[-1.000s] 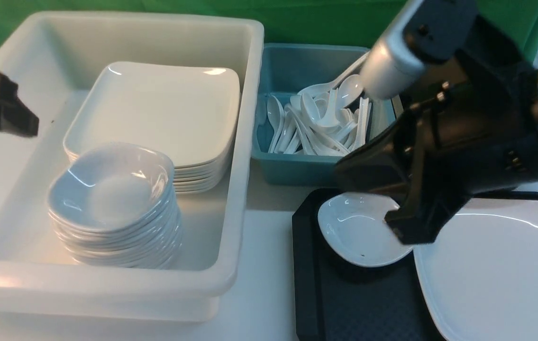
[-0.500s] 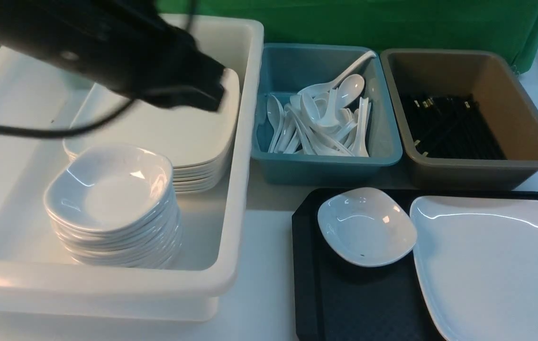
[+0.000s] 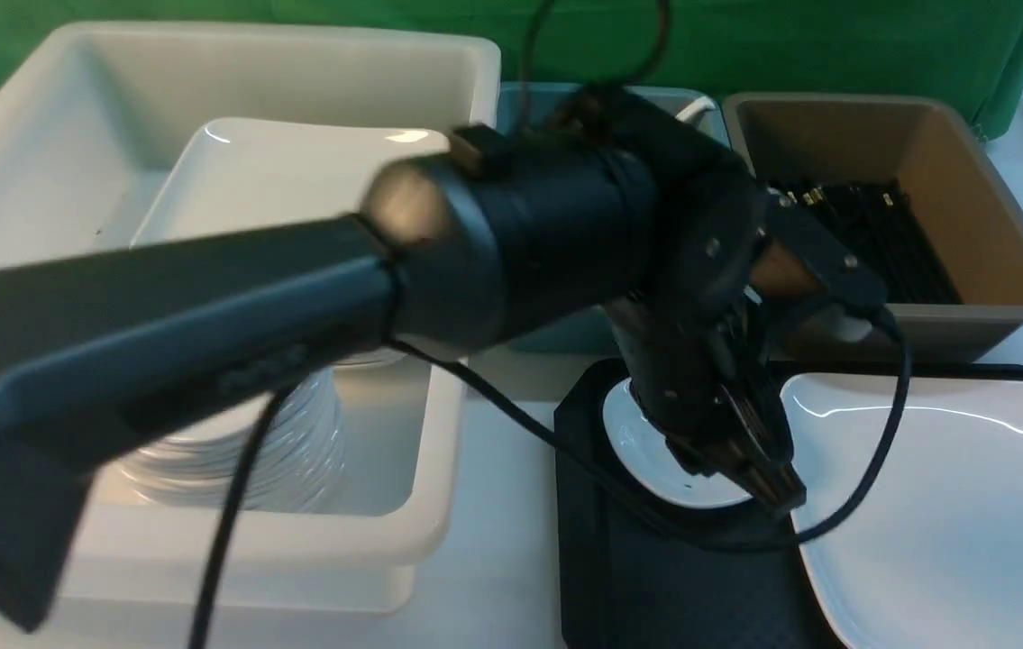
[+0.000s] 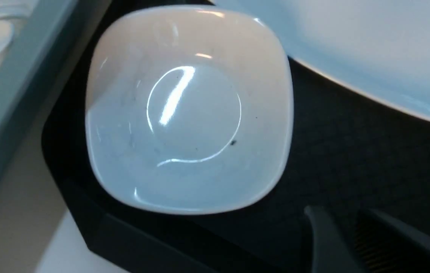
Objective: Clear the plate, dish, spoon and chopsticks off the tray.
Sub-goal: Use the left arm to grab a small plate from the dinner plate
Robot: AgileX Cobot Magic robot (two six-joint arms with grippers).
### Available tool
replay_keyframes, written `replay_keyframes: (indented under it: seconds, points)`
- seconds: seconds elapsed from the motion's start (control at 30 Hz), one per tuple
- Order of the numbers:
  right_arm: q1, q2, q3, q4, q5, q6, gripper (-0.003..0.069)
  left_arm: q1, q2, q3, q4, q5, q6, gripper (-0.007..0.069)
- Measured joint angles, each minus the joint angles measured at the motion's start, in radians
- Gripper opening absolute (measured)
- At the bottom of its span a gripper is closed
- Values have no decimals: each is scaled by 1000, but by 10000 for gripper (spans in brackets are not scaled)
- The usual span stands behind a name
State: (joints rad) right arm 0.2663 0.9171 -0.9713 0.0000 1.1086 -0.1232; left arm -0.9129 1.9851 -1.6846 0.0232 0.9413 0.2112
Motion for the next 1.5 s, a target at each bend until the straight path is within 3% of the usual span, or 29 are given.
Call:
replay_keyframes:
  seconds: [0.17,0.33,0.67,0.77,0.93,1.07,1.2,1.5]
  points:
    - [-25,-41,0,0,-9,14,34,-14,90,-3,97,-66,6,360]
    - [-26,-42,1,18,-8,30,34,-14,136,-3,121,-116,29,505]
    - [-26,-42,1,53,-45,27,34,-14,207,-3,169,-189,33,542]
    - [-26,-42,1,54,-46,23,34,-14,224,-5,179,-196,36,527]
    - [-26,-42,1,61,-49,3,34,-13,234,-8,182,-207,24,437]
    - [-26,-42,1,76,-50,-3,35,-14,237,-10,180,-207,14,242]
    - [-26,-42,1,79,-51,-5,35,-14,230,-28,211,-214,1,109]
    - [-26,-42,1,113,-60,-27,36,-14,222,-125,208,-69,-27,49]
